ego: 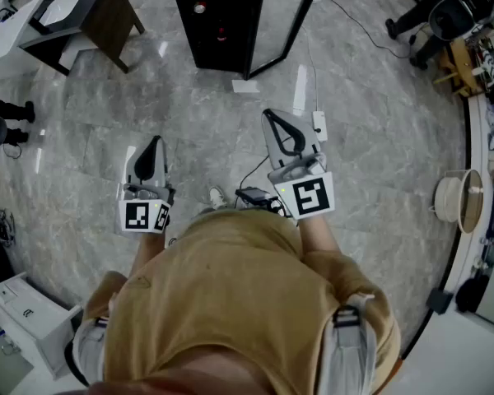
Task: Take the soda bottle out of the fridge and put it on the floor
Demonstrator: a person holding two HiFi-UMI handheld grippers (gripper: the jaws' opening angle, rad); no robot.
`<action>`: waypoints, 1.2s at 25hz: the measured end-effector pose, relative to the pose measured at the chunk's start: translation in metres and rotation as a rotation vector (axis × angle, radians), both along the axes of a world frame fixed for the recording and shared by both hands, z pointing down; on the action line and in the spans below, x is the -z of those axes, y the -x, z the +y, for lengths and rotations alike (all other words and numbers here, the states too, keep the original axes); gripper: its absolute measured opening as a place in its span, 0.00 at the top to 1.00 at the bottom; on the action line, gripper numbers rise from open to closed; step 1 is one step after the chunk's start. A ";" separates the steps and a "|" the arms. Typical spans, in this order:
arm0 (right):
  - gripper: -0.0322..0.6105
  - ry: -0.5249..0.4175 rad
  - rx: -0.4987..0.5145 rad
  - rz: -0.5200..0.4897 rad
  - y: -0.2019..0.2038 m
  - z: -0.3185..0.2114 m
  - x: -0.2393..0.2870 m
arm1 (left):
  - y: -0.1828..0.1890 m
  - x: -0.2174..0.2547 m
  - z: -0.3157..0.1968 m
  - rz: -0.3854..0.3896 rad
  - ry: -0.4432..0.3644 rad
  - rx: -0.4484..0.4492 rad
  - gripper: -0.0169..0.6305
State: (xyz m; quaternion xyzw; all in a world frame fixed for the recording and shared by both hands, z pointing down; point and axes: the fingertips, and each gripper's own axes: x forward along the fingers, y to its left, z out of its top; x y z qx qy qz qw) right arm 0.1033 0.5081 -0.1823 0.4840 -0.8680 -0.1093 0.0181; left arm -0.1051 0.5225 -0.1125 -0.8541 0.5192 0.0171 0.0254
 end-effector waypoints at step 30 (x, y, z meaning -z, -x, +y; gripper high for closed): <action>0.95 0.016 -0.159 0.004 0.040 -0.033 -0.005 | 0.052 -0.024 -0.067 -0.007 0.011 -0.140 0.97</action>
